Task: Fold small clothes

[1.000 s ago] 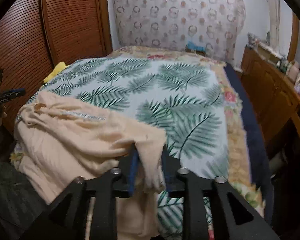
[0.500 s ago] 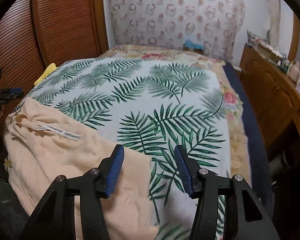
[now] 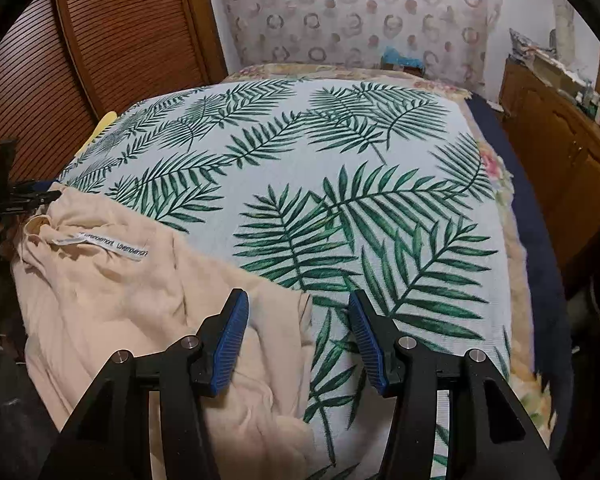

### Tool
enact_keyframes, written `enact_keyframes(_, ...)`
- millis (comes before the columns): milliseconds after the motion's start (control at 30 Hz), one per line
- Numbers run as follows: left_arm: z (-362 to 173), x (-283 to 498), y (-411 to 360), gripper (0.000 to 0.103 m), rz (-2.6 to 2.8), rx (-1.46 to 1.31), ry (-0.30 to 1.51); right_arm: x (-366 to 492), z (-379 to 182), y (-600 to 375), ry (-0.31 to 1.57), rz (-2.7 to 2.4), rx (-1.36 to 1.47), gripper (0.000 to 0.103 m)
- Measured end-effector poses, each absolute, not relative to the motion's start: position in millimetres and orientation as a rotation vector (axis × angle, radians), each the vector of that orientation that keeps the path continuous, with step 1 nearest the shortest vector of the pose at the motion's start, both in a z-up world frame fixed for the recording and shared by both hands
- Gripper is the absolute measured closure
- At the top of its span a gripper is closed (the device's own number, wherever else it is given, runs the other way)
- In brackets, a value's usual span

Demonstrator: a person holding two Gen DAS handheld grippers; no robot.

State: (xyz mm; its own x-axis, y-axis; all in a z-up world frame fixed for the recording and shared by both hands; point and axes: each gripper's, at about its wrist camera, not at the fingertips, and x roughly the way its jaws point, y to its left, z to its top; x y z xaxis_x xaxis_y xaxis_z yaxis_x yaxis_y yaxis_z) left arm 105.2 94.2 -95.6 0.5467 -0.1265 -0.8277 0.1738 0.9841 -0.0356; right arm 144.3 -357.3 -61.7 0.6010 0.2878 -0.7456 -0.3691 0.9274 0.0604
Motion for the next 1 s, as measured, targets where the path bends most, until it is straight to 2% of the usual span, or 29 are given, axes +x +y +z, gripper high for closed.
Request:
enact_keyframes(233, -95, 105, 91, 0.029, -0.18, 0.062, 0.97, 143, -61, -352, 0.855, 0.388, -0.127, 0.049)
enact_keyframes(433, -94, 100, 88, 0.052, -0.242, 0.058, 0.948, 139, -62, -343, 0.854, 0.4, -0.164, 0.05)
enact_keyframes(500, -93, 99, 85, 0.064, -0.263, 0.057, 0.942, 138, -63, -340, 0.851, 0.418, -0.171, 0.062)
enact_keyframes(533, -93, 98, 83, 0.07, -0.277, 0.056, 0.941, 137, -63, -339, 0.852, 0.438, -0.171, 0.073)
enact_keyframes(567, -92, 97, 81, 0.081, -0.288, 0.054, 0.941, 136, -63, -338, 0.853, 0.453, -0.174, 0.081)
enact_keyframes(600, -91, 95, 79, 0.089, -0.287, 0.059, 0.938, 134, -63, -336, 0.85, 0.461, -0.181, 0.085)
enact_keyframes(667, -84, 89, 76, 0.092, -0.272, 0.063, 0.913, 129, -61, -332, 0.84, 0.473, -0.193, 0.091)
enact_keyframes(800, -49, 64, 81, 0.093, -0.282, -0.001, 0.808, 107, -36, -330, 0.759, 0.477, -0.181, 0.092)
enact_keyframes(1000, 23, 19, 91, 0.094, -0.274, -0.085, 0.582, 64, 33, -337, 0.6, 0.496, -0.141, 0.093)
